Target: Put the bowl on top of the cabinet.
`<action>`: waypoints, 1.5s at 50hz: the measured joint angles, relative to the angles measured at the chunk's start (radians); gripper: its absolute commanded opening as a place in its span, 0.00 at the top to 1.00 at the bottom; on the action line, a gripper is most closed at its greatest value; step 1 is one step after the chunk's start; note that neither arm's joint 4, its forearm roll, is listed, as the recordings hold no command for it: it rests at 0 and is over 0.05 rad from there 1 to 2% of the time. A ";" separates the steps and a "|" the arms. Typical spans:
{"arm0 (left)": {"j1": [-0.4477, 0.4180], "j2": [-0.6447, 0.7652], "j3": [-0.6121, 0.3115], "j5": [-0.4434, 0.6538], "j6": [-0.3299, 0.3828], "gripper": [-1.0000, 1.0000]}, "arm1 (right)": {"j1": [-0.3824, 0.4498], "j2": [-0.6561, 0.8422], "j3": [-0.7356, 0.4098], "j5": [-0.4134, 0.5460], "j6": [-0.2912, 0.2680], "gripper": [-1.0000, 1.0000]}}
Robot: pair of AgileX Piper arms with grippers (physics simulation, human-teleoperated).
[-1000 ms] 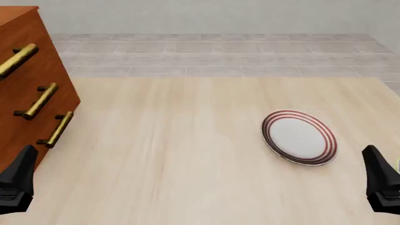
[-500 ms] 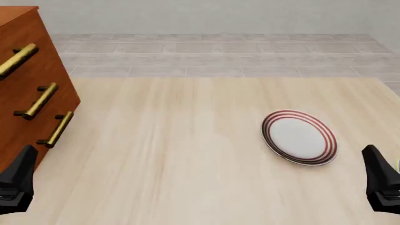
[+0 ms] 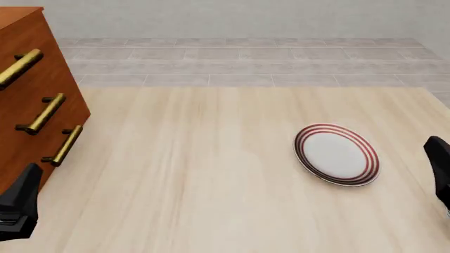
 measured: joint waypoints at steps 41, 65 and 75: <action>0.000 -0.002 -0.003 0.005 0.001 0.00 | -0.175 0.303 -0.465 0.607 -0.279 0.00; 0.000 -0.003 -0.003 0.006 0.001 0.00 | -0.319 0.398 -0.334 0.532 -0.347 0.00; 0.000 -0.004 -0.004 0.007 0.001 0.00 | -0.368 0.446 -0.278 0.468 -0.360 0.00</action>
